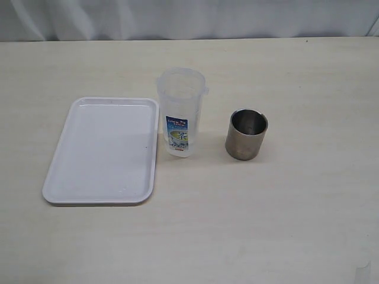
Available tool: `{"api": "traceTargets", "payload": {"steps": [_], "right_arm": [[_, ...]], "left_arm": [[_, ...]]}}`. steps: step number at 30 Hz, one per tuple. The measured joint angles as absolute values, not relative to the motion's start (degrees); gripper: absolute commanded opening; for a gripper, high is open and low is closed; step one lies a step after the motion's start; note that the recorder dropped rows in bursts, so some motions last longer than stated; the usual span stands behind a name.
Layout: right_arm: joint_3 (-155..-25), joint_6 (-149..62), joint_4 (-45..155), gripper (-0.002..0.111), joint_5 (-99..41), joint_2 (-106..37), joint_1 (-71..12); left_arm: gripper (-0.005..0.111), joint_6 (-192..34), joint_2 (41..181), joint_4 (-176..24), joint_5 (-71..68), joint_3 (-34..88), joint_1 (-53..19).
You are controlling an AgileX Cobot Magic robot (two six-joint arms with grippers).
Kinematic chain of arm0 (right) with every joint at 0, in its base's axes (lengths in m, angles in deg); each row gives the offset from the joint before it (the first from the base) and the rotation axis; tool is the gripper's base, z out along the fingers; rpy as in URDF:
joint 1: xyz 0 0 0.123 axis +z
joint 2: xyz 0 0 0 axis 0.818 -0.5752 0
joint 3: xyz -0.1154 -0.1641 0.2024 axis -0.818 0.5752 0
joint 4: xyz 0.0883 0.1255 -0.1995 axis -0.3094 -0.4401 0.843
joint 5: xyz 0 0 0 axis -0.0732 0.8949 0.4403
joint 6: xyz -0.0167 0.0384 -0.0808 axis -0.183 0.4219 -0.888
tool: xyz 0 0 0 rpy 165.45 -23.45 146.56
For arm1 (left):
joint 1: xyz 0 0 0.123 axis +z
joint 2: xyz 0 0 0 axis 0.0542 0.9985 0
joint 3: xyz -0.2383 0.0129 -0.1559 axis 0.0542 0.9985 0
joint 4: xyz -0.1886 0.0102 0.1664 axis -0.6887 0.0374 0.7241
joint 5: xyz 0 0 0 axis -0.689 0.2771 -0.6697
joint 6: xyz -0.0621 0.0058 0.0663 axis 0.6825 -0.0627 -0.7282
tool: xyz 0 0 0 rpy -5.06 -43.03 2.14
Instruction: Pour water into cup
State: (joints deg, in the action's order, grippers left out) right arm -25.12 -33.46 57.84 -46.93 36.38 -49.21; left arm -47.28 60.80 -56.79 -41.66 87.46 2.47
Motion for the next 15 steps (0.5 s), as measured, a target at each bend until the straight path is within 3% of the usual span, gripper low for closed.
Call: {"api": "traceTargets", "payload": {"steps": [15], "right_arm": [[-25.1, -33.5, 62.3, 0.091, -62.7, 7.5, -49.2]], "left_arm": [[0.093, -49.9, 113.7, -26.8, -65.1, 76.7, 1.6]]}}
